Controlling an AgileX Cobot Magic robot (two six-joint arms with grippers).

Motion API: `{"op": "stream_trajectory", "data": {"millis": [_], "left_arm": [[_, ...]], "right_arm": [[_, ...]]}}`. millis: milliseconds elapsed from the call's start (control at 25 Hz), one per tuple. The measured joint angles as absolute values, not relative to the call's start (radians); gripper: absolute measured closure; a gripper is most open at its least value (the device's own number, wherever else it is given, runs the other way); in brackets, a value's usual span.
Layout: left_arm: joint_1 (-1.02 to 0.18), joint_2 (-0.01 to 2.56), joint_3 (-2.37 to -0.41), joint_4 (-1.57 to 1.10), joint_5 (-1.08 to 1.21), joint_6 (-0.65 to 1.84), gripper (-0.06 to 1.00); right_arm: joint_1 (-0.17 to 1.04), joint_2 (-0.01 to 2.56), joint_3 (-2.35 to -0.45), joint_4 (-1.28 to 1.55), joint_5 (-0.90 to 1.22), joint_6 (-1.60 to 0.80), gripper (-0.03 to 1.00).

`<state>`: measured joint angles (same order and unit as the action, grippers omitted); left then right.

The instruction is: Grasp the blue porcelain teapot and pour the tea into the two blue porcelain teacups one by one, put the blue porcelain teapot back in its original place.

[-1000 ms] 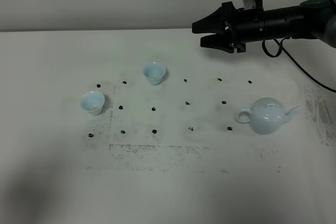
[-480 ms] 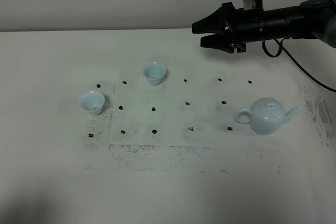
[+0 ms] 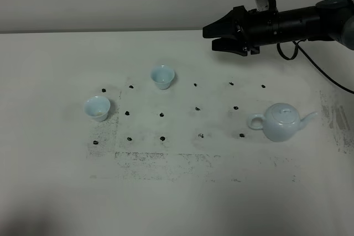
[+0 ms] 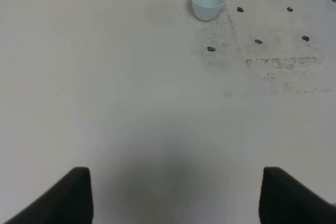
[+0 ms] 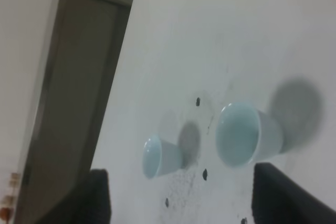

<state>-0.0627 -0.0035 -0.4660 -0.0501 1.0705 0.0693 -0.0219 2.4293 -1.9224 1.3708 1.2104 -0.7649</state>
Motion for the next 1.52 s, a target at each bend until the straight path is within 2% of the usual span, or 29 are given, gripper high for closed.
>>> {"op": "stream_trajectory", "data": {"millis": [200, 600, 960, 1240, 1520], "left_arm": [[-0.063, -0.003, -0.466, -0.058, 1.070, 0.060, 0.28], [-0.063, -0.003, -0.466, -0.060, 1.070, 0.055, 0.28], [-0.063, -0.003, -0.466, -0.060, 1.070, 0.054, 0.28], [-0.063, -0.003, -0.466, -0.060, 1.070, 0.054, 0.28], [-0.063, -0.003, -0.466, -0.060, 1.070, 0.054, 0.28]], "right_arm": [[-0.022, 2.349, -1.922, 1.239, 1.188, -0.783, 0.38], [-0.013, 2.061, -1.922, 0.710, 1.141, -0.648, 0.38], [0.155, 1.975, -1.923, 0.121, 1.152, -0.331, 0.38], [0.270, 1.976, -1.901, 0.067, 1.133, -0.315, 0.38], [0.287, 1.977, -1.813, -0.041, 1.105, -0.330, 0.38]]}}
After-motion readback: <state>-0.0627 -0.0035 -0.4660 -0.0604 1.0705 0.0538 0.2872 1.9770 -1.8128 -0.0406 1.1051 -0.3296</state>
